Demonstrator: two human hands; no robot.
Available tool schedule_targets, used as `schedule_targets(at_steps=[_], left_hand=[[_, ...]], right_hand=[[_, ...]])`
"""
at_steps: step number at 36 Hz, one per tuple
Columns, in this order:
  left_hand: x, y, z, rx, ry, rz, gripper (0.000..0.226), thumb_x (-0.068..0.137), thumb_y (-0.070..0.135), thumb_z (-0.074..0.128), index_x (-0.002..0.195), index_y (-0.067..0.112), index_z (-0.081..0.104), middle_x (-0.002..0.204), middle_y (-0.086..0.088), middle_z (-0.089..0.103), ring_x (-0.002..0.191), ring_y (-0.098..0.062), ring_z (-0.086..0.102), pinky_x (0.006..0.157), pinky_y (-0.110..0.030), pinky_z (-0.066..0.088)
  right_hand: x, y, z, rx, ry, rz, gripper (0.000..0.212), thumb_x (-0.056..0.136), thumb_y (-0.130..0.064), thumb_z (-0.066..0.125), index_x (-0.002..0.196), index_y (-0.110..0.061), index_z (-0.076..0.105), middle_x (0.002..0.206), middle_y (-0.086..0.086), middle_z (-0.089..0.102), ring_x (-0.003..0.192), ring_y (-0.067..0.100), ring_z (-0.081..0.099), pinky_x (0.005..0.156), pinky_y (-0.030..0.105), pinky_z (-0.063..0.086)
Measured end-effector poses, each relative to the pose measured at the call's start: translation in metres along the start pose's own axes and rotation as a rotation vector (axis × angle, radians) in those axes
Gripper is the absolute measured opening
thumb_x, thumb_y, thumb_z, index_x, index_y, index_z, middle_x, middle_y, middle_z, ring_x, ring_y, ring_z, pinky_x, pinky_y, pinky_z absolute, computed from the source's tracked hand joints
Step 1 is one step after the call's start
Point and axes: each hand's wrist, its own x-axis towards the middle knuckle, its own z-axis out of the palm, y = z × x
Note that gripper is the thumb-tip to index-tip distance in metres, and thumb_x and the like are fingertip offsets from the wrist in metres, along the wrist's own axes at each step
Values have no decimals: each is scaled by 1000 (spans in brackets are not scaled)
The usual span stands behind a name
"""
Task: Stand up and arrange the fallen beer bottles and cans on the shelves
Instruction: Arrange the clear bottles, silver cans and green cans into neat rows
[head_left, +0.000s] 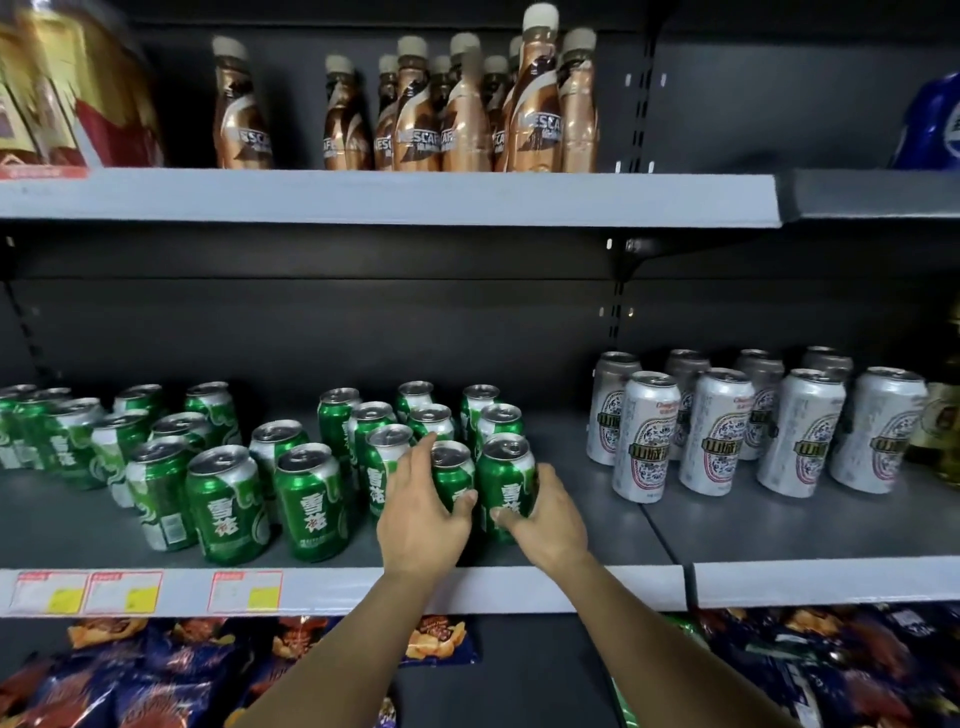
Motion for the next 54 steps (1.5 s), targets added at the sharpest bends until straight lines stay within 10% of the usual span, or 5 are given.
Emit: schedule_targets(at_steps=[15,21,44,54], left_hand=[[18,27,9,107,293,17,62,81,60,35,119,18,60,119,-2,57,114,-24,49,98,-40,31],[65,42,-6,234,80,-15,31,92,28,53,123,21,58,123,0,58,118,-24,45,98,-38,30],[220,24,53,385,-855,158,72,84,13,69,148,15,36,147,-9,42,130,-29,44,105,-37,41],[226,14,68,281,-678,134,48,76,30,77,120,20,62,122,-4,63,107,-23,59,79,-25,45]], right_hand=[[12,8,-19,50,-16,14,47,84,-8,55,128,-22,44,129,-3,55,115,18,54,91,35,46],[44,-8,-36,24,49,24,25,92,-18,56,117,-17,56,115,-1,64,103,19,61,85,33,49],[173,-51,-15,-115,-153,112,33,103,-22,40,126,-6,58,128,20,57,117,34,54,98,37,42],[187,-49,-18,123,-194,157,33,96,0,44,127,8,55,88,1,53,87,17,50,86,34,48]])
